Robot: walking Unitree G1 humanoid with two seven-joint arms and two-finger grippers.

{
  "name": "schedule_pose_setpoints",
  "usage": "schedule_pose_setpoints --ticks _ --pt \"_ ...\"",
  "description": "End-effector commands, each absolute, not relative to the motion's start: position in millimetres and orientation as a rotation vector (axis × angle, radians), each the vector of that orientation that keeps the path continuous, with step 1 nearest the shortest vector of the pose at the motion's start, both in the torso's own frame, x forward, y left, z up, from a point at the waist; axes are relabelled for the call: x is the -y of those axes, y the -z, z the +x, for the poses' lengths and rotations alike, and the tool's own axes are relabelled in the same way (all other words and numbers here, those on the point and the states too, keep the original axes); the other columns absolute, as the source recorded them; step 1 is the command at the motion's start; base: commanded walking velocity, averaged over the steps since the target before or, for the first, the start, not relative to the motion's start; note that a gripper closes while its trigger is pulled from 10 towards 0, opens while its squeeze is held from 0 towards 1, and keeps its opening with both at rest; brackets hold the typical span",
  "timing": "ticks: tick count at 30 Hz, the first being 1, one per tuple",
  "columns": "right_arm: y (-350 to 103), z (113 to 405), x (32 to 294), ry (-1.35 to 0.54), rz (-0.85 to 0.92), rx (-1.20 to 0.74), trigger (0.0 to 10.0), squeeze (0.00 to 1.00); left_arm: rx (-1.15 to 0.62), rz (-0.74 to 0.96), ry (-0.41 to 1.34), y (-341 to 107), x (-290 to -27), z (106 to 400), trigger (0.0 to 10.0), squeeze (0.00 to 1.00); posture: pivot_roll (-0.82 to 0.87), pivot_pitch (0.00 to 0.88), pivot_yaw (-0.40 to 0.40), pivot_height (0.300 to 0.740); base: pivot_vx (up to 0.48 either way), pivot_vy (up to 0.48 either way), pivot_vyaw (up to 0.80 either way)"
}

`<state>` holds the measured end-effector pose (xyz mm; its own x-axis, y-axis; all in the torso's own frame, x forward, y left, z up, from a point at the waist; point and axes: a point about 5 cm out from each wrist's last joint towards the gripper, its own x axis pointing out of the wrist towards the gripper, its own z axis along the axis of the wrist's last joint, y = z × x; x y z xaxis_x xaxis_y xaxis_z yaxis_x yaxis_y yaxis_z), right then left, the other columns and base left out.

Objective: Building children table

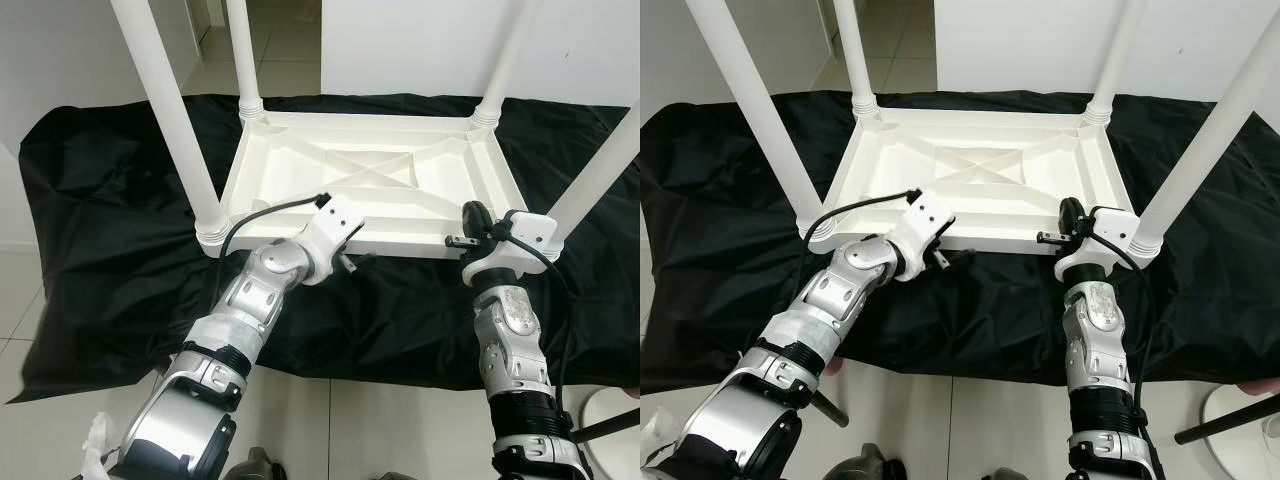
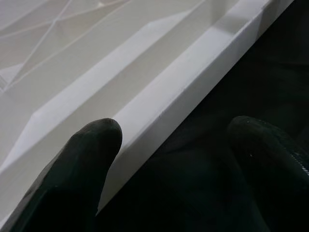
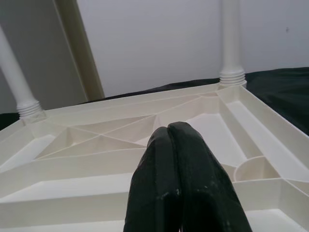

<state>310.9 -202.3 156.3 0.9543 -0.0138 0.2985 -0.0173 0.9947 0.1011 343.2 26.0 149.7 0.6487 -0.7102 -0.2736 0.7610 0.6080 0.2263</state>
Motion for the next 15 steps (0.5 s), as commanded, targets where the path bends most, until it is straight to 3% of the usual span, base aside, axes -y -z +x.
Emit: schedule_pose_setpoints --ticks 1,15 --pt "-154 307 197 -0.035 0.095 0.289 10.0 0.00 -0.176 0.353 0.739 -148 -30 350 10.0 0.00 -0.05 0.000 0.061 0.740 0.000 0.000 0.00" --pt "-144 283 185 -0.108 0.082 0.242 10.0 0.00 -0.154 0.339 0.668 -157 -27 363 10.0 0.00 -0.09 0.000 0.064 0.740 0.000 0.000 0.00"
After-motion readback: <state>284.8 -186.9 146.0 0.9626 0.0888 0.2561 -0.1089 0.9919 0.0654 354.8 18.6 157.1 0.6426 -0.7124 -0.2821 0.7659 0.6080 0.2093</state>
